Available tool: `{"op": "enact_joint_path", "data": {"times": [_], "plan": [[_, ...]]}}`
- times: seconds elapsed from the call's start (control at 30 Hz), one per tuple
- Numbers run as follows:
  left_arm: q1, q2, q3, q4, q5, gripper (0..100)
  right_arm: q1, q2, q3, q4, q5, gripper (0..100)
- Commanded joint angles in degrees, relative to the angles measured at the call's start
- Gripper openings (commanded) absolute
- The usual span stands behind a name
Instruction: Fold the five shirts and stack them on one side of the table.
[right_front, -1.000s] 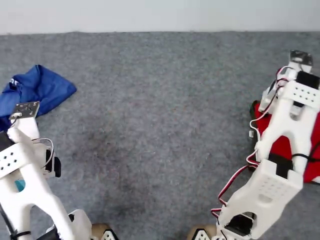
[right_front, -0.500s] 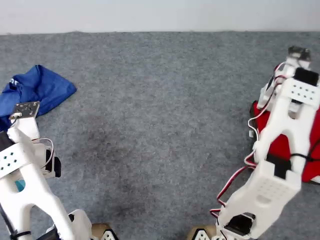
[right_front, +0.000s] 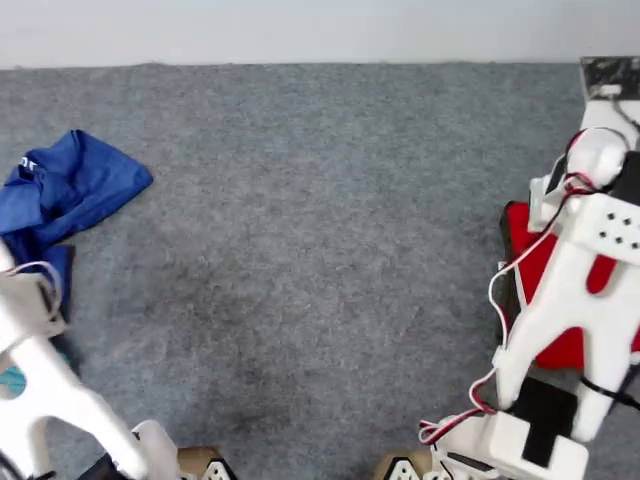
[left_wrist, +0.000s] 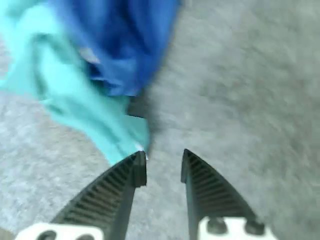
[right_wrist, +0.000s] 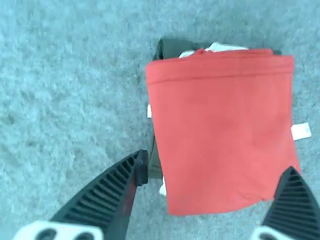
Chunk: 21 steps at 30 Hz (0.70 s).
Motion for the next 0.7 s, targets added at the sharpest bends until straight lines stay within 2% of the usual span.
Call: {"op": "enact_joint_path", "data": {"times": [0.0, 0.17, 0.27, 0.37, 0.57, 0.67], "plan": [[-6.59, -0.09, -2.42, -3.25, 1.14, 13, -0.92, -2.42, 0.79, 1.98, 0.79, 39.1], [-15.03, 0.0, -2.15, -14.24, 1.14, 14, -0.92, -2.42, 0.79, 1.98, 0.79, 39.1], [-17.49, 1.41, -2.24, -17.93, 1.14, 14, -0.92, -2.42, 0.79, 1.98, 0.79, 39.1], [-18.2, 8.18, -2.59, -20.4, 1.32, 14, -0.92, -2.42, 0.79, 1.98, 0.79, 39.1], [-18.29, 25.76, -12.53, -20.22, 1.49, 14, -0.92, -2.42, 0.79, 2.07, 0.88, 39.1], [-18.29, 32.09, -20.0, -16.97, 1.58, 14, -0.92, -2.42, 0.79, 2.15, 0.88, 39.1]]}}
